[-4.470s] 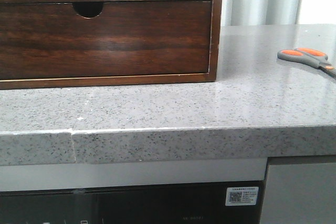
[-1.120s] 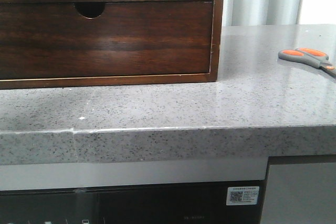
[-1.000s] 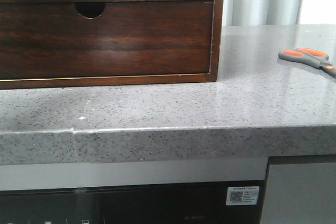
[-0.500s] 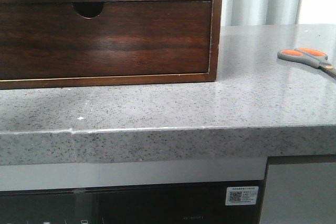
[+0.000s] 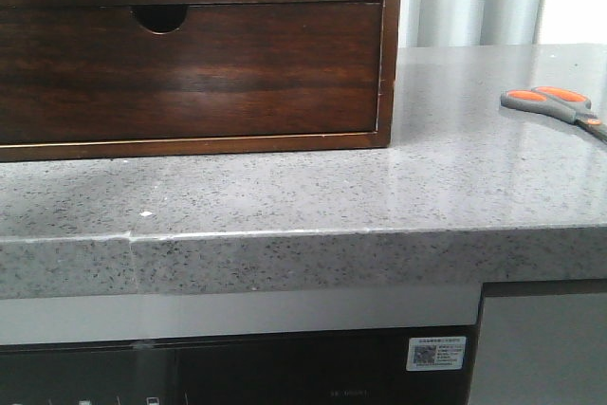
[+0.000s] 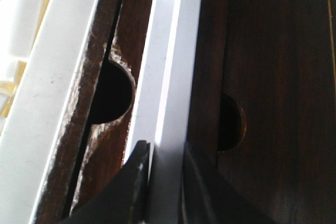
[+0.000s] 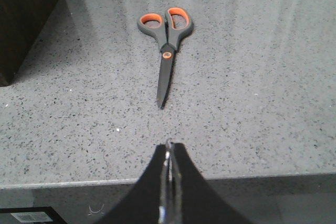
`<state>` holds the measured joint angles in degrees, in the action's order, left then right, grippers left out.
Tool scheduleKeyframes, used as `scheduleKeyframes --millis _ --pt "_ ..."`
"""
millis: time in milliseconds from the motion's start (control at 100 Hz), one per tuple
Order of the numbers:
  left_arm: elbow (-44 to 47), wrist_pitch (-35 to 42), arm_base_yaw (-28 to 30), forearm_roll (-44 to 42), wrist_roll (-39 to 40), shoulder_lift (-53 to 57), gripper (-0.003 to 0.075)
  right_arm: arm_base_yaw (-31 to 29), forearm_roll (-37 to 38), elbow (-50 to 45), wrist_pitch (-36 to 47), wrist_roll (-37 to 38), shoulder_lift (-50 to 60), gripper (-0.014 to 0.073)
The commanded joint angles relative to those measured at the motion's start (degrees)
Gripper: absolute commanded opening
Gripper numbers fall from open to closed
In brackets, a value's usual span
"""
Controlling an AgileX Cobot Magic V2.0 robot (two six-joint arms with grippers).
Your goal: Put scissors in drawer with both arms
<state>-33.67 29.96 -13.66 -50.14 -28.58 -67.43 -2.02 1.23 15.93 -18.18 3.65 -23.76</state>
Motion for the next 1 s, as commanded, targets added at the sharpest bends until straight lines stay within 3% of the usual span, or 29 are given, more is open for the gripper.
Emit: scheduleKeyframes --millis 0,350,990 --pt "-0.7 -2.6 -0.3 2.0 1.7 0.5 0.0004 -0.1 0.2 2.1 3.9 -0.6 -0.8 -0.0116" --pt "4.8 -4.1 -3.7 2.0 1.7 6.9 0.0004 -0.1 0.2 2.1 3.9 -0.6 -0.8 -0.0116" --pt "14.1 -3.9 -3.7 2.0 4.7 27.1 0.0004 -0.1 0.1 2.1 3.4 -0.6 -0.8 -0.0116"
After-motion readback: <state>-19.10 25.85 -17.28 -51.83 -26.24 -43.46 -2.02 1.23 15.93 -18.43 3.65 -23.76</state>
